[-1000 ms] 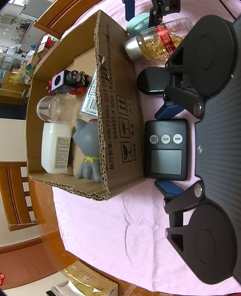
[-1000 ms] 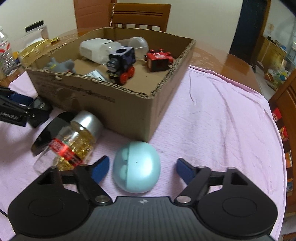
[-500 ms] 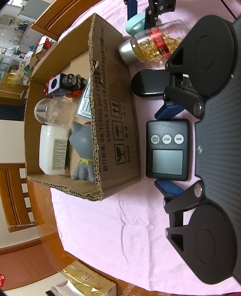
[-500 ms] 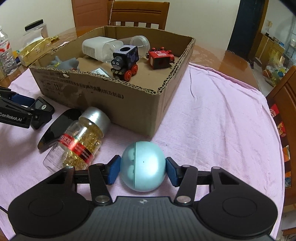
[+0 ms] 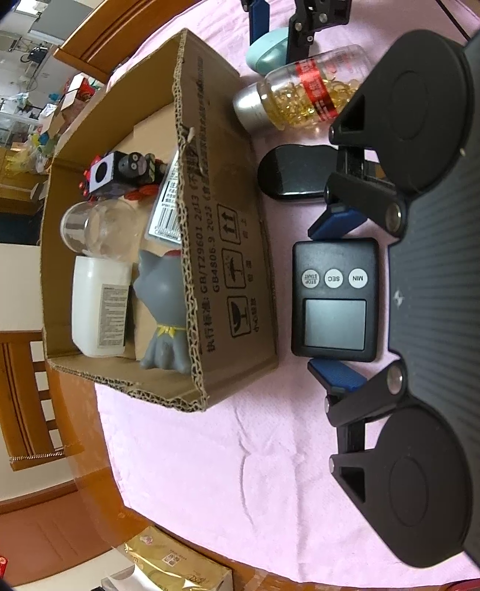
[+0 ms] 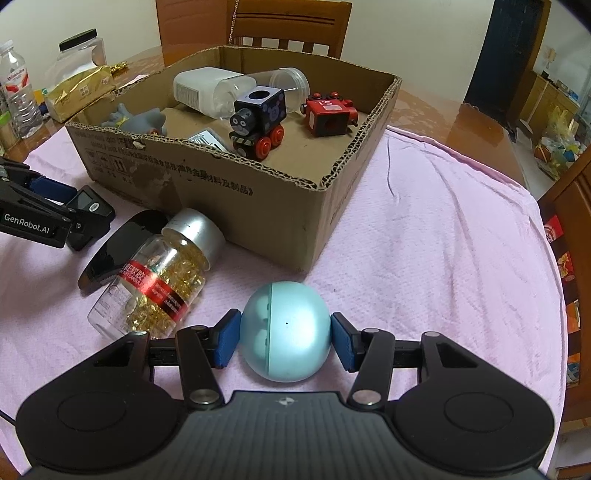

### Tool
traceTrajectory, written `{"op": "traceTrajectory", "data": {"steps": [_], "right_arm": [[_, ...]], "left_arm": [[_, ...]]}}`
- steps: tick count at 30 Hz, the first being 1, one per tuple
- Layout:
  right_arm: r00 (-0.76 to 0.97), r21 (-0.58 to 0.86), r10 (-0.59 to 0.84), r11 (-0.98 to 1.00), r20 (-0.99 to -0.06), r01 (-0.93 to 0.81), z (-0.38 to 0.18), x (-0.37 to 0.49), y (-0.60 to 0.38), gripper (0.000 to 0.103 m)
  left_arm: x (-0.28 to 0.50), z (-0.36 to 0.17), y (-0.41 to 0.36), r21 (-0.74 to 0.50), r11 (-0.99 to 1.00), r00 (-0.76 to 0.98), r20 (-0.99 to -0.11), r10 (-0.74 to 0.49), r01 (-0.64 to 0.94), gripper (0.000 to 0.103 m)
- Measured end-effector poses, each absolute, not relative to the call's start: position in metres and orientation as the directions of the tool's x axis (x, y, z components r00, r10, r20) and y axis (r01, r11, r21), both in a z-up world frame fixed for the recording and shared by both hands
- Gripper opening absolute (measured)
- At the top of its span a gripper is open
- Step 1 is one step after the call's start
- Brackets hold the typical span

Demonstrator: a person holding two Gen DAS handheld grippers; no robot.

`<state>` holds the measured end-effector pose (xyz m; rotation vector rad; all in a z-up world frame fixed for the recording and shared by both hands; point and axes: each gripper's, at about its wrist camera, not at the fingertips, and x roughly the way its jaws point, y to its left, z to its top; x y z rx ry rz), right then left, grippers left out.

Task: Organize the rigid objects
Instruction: 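Carry the blue egg into the box and open the right gripper while the left carries the timer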

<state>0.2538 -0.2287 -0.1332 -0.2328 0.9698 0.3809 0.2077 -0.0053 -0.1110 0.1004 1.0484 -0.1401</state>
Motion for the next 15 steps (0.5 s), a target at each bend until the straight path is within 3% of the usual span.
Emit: {"op": "traceTrajectory", "data": {"steps": [15], "right_arm": [[0.482, -0.043, 0.22, 0.878, -0.848, -0.476, -0.108, 0.246, -0.241, 0.058]], "left_arm": [[0.186, -0.071, -0.003, 0.034, 0.961, 0.46, -0.882, -0.1, 0.274, 0.069]]}}
